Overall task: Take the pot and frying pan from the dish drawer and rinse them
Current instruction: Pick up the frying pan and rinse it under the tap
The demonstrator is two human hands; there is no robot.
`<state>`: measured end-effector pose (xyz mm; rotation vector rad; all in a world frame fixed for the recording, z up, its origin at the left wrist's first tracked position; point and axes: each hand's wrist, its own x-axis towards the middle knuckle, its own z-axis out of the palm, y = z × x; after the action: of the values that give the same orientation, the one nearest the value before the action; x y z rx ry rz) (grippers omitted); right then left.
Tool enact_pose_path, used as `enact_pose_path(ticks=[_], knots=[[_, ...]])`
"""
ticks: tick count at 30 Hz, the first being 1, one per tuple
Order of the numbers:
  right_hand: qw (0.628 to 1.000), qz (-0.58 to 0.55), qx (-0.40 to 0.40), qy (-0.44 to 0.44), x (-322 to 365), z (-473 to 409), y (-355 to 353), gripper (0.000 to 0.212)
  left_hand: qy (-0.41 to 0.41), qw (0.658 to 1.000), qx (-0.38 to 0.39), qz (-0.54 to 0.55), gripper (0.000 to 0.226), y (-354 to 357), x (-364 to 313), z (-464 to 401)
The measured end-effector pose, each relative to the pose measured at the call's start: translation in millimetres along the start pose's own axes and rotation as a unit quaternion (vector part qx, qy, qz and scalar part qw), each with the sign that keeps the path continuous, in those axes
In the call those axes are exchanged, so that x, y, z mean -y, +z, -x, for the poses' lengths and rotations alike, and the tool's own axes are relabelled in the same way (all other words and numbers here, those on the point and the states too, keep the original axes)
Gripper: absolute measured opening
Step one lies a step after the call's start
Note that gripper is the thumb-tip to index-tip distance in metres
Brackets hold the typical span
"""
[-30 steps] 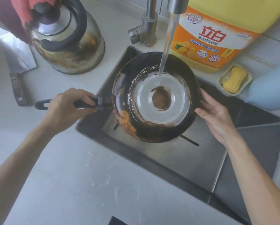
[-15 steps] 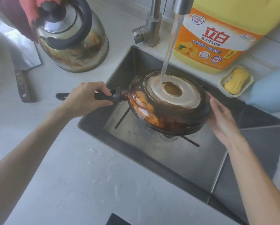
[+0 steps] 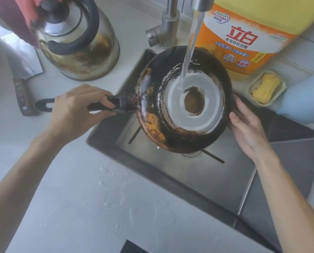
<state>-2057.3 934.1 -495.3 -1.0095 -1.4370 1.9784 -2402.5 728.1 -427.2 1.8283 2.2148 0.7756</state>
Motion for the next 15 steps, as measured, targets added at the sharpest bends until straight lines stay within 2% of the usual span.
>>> enact_pose_path(ticks=[3,5,8,11,15], knots=[[0.998,-0.029,-0.037,0.037,-18,9,3,0.057,0.044,0.997,0.027,-0.061,0.015,-13,-10,-13],[0.994,-0.051,-0.064,0.066,-25,10,2,0.050,0.037,0.995,0.050,-0.076,0.018,-10,-12,-19],[0.991,-0.057,-0.090,0.086,-25,5,-6,0.043,-0.030,0.996,0.070,-0.049,0.020,7,-11,-18],[0.994,-0.017,-0.072,0.085,-15,-4,-13,0.048,-0.099,0.992,0.078,0.011,0.018,26,-10,-2],[0.996,0.041,-0.037,0.063,5,-13,-5,0.055,-0.129,0.989,0.061,0.049,0.033,39,-2,20]])
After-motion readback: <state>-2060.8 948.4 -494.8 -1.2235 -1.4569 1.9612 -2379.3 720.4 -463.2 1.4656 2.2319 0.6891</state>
